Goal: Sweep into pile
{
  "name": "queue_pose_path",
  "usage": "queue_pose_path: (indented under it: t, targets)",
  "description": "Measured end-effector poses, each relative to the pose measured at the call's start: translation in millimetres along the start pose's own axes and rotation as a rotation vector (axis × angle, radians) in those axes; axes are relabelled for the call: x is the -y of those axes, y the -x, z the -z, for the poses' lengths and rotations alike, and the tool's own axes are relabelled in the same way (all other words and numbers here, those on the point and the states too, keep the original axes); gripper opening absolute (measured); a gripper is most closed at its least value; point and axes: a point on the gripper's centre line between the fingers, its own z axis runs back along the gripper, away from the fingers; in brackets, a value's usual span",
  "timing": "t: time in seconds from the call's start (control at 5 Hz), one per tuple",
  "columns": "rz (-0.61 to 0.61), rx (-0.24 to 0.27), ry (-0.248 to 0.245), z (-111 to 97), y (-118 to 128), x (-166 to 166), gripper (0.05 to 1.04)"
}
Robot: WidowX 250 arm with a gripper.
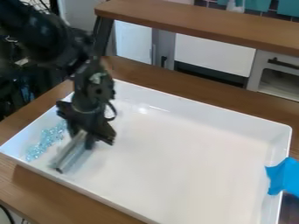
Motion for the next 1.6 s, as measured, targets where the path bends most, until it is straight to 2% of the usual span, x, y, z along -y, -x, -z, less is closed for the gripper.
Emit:
queue_pose_path:
  t: [0.4, 0.6, 0.8, 1.0, 1.2, 1.4, 1.6]
  targets:
    - [0.012, 0.015, -0.016, 4, 1, -18, 0.381]
    - [-0.021, 0.014, 0.007, 0, 0, -10, 0.381]
    - [-0.116, -0.015, 0.103, -21, -14, 10, 0.381]
    - [-0.222, -0.024, 0.191, -54, -48, 19, 0.381]
    - [-0.336, -0.079, 0.222, -59, -75, 36, 0.381]
    - [-0.481, -0.145, 0.178, -36, -93, 47, 0.381]
    - [-0.595, -0.195, 0.149, -18, -98, 50, 0.381]
